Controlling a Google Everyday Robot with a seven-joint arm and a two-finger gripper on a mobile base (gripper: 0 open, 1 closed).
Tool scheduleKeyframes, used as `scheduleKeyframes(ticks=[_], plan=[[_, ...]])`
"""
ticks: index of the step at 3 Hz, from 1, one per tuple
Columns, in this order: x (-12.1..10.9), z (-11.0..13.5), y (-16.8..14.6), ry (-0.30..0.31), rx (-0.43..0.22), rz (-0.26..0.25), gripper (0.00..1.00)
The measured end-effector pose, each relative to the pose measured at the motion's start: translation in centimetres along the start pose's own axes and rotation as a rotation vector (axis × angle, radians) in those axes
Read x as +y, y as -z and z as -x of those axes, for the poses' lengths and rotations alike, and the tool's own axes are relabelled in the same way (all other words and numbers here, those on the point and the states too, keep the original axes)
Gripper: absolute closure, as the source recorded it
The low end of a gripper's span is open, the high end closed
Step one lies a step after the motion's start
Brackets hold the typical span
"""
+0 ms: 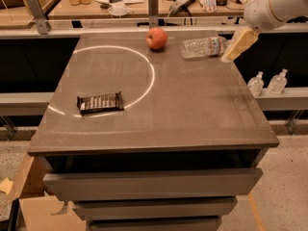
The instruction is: Move apple near rxbar chocolate
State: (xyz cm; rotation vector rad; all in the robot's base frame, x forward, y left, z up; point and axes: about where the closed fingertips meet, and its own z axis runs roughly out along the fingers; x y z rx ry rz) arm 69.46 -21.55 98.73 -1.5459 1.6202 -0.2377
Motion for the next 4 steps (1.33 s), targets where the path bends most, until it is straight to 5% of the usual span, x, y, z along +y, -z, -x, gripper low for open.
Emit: scheduleKeyframes(ticks=[4], plan=[[-4.8,4.1,-12.1,0.144,-0.037,0.024,0.0]])
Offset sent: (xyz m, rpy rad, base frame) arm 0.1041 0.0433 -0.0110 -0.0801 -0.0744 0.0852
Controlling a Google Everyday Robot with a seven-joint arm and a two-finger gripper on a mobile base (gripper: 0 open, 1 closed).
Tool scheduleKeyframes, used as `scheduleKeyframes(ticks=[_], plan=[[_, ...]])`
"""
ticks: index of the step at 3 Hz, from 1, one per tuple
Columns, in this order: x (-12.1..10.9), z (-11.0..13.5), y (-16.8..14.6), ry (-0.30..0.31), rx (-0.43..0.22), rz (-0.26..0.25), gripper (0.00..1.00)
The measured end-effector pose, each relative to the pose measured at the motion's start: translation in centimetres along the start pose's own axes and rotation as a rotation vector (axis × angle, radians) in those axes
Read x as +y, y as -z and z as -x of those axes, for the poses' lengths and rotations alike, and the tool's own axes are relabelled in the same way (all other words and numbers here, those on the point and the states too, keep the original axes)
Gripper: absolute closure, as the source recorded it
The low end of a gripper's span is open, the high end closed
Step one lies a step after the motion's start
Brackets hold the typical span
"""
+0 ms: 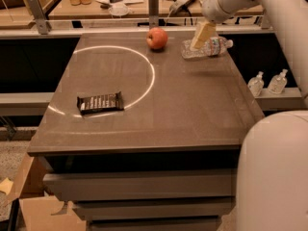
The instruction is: Move apple near rxbar chocolate
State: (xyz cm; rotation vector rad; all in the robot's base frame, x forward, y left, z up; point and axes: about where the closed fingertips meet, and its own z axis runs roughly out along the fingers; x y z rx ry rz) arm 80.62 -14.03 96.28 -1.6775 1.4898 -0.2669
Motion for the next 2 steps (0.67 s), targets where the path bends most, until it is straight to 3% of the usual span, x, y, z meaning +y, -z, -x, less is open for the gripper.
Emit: scheduleKeyframes(ticks=[2], plan=[[-0.7,3.6,-6.1,0.019,-0.04,0.058,0.0]])
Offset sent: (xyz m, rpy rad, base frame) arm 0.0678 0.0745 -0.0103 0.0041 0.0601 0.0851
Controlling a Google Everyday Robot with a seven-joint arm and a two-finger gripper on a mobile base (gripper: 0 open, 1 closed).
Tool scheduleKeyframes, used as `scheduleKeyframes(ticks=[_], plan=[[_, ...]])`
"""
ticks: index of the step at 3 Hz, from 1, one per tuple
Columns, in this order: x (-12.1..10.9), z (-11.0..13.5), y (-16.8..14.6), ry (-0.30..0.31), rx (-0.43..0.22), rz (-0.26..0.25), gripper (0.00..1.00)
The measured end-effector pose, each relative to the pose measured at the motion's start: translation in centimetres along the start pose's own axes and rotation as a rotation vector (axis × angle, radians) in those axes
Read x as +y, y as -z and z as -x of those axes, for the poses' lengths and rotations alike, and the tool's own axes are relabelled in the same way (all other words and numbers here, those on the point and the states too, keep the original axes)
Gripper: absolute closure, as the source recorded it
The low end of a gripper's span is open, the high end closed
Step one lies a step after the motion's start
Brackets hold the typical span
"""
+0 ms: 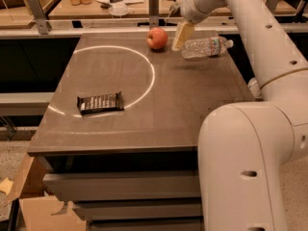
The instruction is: Move apple near rxbar chocolate
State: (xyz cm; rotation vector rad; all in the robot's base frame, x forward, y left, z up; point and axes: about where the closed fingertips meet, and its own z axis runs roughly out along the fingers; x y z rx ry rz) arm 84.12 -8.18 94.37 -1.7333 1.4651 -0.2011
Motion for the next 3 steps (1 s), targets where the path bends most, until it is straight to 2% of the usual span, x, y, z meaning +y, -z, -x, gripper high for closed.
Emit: scheduleKeyframes(ticks=[3], plan=[[1.5,1.5,-6.3,-0.064,-0.03,0.081,0.0]])
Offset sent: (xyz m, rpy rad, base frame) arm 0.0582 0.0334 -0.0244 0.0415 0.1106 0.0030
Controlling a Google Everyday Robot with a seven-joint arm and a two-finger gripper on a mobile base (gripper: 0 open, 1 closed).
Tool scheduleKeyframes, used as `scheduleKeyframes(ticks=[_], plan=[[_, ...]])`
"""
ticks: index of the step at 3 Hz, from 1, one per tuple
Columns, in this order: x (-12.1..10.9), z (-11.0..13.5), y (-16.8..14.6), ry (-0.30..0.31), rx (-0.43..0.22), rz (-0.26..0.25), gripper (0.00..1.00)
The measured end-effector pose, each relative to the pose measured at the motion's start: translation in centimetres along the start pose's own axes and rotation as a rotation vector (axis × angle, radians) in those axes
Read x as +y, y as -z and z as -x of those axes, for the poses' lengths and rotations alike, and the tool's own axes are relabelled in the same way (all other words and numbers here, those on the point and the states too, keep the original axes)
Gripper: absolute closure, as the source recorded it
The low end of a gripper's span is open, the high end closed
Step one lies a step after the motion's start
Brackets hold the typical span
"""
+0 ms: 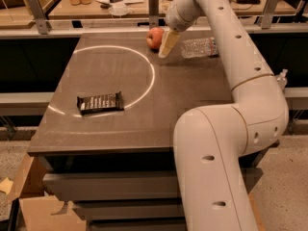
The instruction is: Move apple near rxbar chocolate
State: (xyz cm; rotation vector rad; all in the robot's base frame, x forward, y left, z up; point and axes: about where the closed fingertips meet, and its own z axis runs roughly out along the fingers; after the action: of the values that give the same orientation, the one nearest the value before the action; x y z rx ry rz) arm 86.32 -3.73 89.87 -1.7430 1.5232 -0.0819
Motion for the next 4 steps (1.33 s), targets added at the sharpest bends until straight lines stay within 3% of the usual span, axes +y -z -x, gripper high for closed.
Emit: scheduleKeyframes(ticks=[2,4], plan=[[1.4,0.5,-2.1,-0.034,-0.027,0.052,0.41],[3.4,1.6,-2.6,-0.015,-0.08,0.126,0.88]])
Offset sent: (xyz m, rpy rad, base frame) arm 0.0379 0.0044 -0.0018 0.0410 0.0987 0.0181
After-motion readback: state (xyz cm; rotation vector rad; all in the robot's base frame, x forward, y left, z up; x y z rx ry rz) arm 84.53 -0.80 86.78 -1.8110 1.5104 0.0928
